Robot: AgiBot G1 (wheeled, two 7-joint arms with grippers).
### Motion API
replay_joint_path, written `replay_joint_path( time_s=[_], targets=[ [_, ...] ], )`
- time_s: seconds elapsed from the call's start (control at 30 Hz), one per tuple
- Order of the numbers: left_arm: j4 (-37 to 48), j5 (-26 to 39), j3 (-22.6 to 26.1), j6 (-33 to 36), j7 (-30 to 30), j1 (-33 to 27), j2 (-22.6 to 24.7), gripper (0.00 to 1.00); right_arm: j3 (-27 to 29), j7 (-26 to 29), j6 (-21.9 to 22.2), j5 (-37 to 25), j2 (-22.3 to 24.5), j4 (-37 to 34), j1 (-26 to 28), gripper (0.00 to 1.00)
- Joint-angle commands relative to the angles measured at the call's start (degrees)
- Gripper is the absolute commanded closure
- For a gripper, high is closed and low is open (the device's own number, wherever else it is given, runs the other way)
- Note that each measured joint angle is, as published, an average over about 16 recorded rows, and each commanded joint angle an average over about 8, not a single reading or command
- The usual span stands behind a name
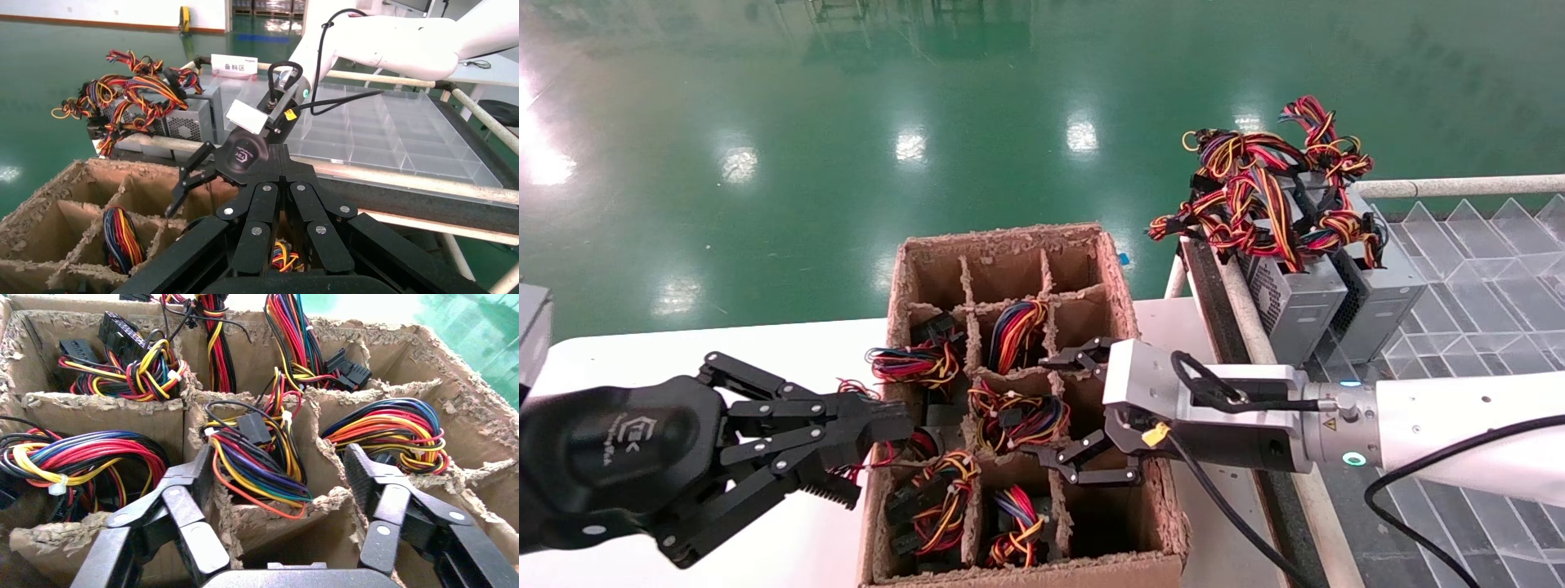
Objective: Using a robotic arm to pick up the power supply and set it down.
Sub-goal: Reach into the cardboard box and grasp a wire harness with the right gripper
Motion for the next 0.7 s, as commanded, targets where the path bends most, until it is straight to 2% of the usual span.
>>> replay_joint_path(
  time_s=[0.03, 0.7],
  targets=[
    [0.0, 0.0, 0.0, 0.0, 0.0, 0.0, 0.0, 1.00, 0.2, -0.5, -0.4, 0.7, -0.2, -1.2, 0.1, 1.00],
    [0.0, 0.0, 0.0, 0.0, 0.0, 0.0, 0.0, 1.00, 0.5, -1.2, -4.9, 3.7, -0.8, -7.6, 1.9, 1.00]
  ],
)
